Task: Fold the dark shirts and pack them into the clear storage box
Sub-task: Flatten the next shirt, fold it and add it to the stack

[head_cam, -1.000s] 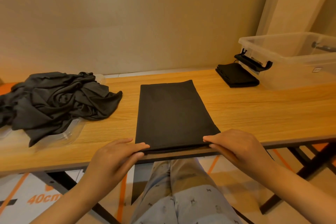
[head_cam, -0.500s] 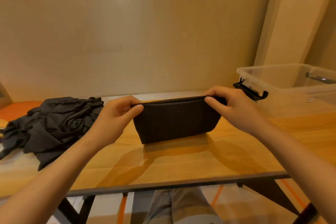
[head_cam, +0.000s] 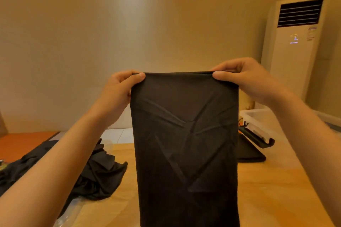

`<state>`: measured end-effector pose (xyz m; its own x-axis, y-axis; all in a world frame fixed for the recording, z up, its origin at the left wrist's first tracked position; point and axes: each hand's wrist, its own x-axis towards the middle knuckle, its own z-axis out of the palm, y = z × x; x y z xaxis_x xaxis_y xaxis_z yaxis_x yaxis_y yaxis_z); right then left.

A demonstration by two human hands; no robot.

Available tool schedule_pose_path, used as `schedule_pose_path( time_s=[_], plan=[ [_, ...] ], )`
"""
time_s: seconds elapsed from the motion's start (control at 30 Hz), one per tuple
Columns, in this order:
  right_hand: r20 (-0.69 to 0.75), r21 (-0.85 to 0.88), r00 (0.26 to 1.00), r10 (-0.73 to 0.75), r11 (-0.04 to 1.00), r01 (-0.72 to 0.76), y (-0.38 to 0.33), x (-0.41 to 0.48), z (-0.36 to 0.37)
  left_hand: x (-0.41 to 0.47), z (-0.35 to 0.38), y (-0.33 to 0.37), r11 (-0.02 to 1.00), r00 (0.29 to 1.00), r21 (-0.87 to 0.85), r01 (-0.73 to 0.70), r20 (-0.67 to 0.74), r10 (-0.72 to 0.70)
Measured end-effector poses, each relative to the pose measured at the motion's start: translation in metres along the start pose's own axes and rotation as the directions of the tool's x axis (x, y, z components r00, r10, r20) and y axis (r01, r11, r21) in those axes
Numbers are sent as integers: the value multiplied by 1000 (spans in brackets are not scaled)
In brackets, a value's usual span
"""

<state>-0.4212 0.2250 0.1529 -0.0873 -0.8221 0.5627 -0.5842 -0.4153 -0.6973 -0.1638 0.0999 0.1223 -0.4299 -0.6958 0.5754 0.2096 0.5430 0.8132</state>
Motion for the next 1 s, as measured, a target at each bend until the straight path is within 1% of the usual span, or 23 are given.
schedule_pose_path(
  time_s=[0.13,0.23,0.3,0.37,0.43,0.5,0.57,0.6,0.67,0.77,0.83,0.9,1.0],
  plan=[
    [55,64,992,112,991,-115,30,29,-1,26,-3,-24,993,992,2,121,35,-121],
    [79,46,967,244,968,-248,84,46,20,42,-3,-77,961,963,75,268,18,-270],
    [88,-12,934,346,938,-346,134,50,46,44,-1,-129,906,916,155,394,8,-400],
    [101,-65,884,457,890,-452,190,47,77,38,-1,-187,831,861,251,496,-15,-509],
    [101,-90,830,549,836,-542,241,37,106,28,-5,-240,743,829,407,531,-66,-556],
    [56,-85,815,577,816,-572,280,27,123,19,-12,-274,670,831,544,505,-97,-548],
    [-17,-86,822,569,819,-568,301,23,126,16,-18,-290,645,871,631,431,-105,-479],
    [-31,-81,824,566,820,-566,305,24,125,16,-20,-293,640,897,669,378,-96,-431],
    [1,-111,818,575,813,-571,311,28,122,20,-19,-297,620,929,731,284,-50,-366],
    [98,-241,805,585,799,-552,314,37,124,24,-12,-303,590,924,781,203,46,-379],
    [136,-283,797,589,794,-538,314,41,130,25,-10,-307,560,916,814,156,92,-389],
    [132,-325,812,569,798,-507,316,41,136,25,-9,-311,554,927,822,132,95,-363],
    [68,-390,857,510,804,-448,316,37,142,23,-7,-310,579,950,807,117,80,-303]
  ],
)
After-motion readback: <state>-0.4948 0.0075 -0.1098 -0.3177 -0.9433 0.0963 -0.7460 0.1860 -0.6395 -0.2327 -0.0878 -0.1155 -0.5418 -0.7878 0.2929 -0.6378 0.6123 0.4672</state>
